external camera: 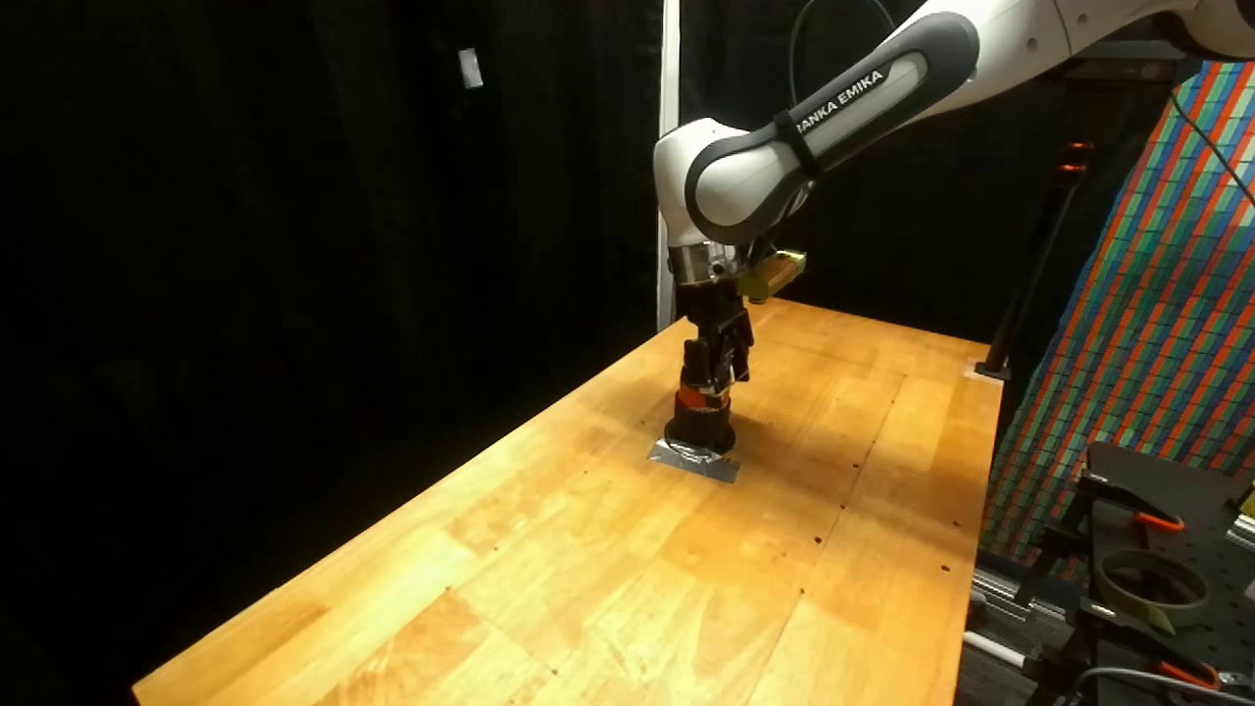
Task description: Put the rubber bung around the neck of the brown bottle
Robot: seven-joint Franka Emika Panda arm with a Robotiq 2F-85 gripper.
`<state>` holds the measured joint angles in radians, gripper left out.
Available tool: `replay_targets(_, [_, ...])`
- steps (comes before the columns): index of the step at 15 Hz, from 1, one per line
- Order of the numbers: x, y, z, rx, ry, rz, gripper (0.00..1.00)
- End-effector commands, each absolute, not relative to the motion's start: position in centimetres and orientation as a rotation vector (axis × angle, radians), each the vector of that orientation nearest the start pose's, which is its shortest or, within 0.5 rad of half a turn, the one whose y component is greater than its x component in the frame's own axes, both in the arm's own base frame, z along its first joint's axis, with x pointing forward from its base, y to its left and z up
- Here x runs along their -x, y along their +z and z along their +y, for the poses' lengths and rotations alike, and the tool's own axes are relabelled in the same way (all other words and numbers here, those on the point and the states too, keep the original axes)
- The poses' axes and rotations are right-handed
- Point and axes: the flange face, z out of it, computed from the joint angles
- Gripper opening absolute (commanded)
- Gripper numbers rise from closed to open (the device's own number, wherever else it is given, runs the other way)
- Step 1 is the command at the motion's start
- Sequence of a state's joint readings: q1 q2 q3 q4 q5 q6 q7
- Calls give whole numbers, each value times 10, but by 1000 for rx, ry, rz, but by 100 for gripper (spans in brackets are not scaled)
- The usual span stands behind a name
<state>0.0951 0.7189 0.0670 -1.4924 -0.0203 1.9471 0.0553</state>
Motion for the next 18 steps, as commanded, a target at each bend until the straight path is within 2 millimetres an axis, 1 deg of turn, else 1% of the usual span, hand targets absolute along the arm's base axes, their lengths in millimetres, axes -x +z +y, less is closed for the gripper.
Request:
replay_targets(1, [-638,230,93,3138,419,-146,100])
replay_targets(2, [-633,230,91,3138,406,-141,100])
replay_targets(3, [-629,229,89,3140,367,-139,82])
replay_targets(5, [-620,228,88,3150,284,-138,68])
replay_targets(8, [-607,230,86,3152,159,-128,42])
replay_targets(10, [-596,230,83,3152,73,-103,28])
replay_targets(11, [-588,232,80,3151,15,-79,19])
replay_targets(13, [-576,234,76,3146,-88,-37,14])
replay_targets(15, [-565,237,72,3113,-219,49,12])
replay_targets(16, [-559,238,71,3100,-272,74,17])
replay_targets(18, [-548,237,68,3070,-367,107,17])
